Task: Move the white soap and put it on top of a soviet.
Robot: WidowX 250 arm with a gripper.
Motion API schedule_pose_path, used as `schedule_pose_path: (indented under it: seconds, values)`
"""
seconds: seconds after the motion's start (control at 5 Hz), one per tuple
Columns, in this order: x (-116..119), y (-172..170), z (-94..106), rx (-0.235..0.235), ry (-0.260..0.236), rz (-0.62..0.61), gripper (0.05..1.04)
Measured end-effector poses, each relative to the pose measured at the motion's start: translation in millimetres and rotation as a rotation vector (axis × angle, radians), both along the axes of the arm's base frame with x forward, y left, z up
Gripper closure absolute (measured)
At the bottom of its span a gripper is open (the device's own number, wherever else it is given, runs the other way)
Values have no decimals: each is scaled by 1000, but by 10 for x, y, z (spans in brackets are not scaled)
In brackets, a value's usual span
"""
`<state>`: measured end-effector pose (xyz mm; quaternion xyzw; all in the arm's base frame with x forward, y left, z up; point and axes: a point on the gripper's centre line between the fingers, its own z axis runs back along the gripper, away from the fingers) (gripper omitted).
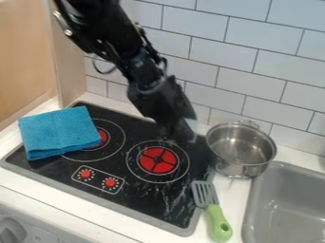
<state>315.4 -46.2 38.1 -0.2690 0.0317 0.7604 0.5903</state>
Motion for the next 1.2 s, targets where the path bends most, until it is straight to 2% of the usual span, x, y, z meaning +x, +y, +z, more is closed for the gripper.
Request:
schedule_pose_path:
  seconds: [0.4, 0.6, 0.8, 1.2]
  values:
    - [-128, 308, 161, 49, 8, -49, 620]
    - [-240, 428, 192, 54, 46, -95, 620]
    - [-295, 553, 299, 62, 46, -145, 620]
    - [-443, 913, 363, 98, 66, -143, 620]
